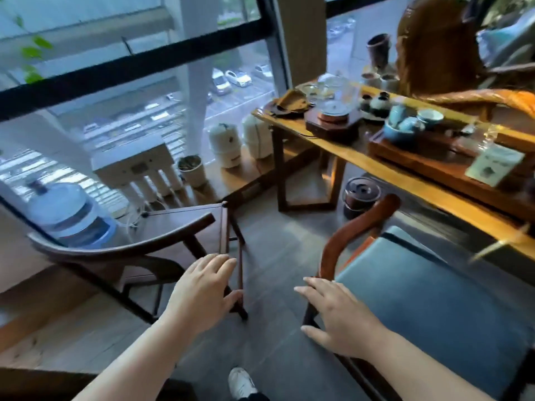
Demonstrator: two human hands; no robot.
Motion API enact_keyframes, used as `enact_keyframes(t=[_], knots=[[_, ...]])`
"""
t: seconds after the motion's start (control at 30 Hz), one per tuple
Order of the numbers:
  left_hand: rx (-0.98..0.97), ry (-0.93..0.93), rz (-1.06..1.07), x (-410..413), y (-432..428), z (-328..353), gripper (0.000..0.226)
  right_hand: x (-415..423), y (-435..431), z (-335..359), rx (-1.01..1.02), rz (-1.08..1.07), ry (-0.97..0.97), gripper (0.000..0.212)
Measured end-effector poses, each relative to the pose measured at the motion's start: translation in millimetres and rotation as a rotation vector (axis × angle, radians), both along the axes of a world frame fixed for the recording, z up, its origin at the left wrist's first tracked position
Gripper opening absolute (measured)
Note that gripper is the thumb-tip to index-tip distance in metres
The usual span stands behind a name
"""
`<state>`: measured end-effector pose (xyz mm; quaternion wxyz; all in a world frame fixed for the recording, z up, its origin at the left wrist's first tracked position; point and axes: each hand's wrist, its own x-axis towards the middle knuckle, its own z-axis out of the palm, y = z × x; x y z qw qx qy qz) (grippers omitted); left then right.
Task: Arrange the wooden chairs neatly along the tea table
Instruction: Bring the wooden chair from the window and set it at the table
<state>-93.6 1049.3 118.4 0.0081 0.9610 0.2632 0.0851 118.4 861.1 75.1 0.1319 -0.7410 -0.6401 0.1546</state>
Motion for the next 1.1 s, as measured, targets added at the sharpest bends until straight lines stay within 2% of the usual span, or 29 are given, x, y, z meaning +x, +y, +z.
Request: enact_keyframes(t=[0.2,0.5,1.1], knots=[[0.025,-0.023,0.091,-44.5,94.7,11.0,0.059,-27.6,119.2,31.2,0.041,0.113,-0.049,0.064],[-0.006,-0.008,0.218,-98.6,205.7,11.5,0.062,-86.4,281.1,38.4,0.059,0.262,-0.158,0.071],[-0.128,0.010,0.660,-160.7,244.0,-25.6,0.065,-151.8,427.4,-9.8,-0.117,0.747,-0.146,0.071]])
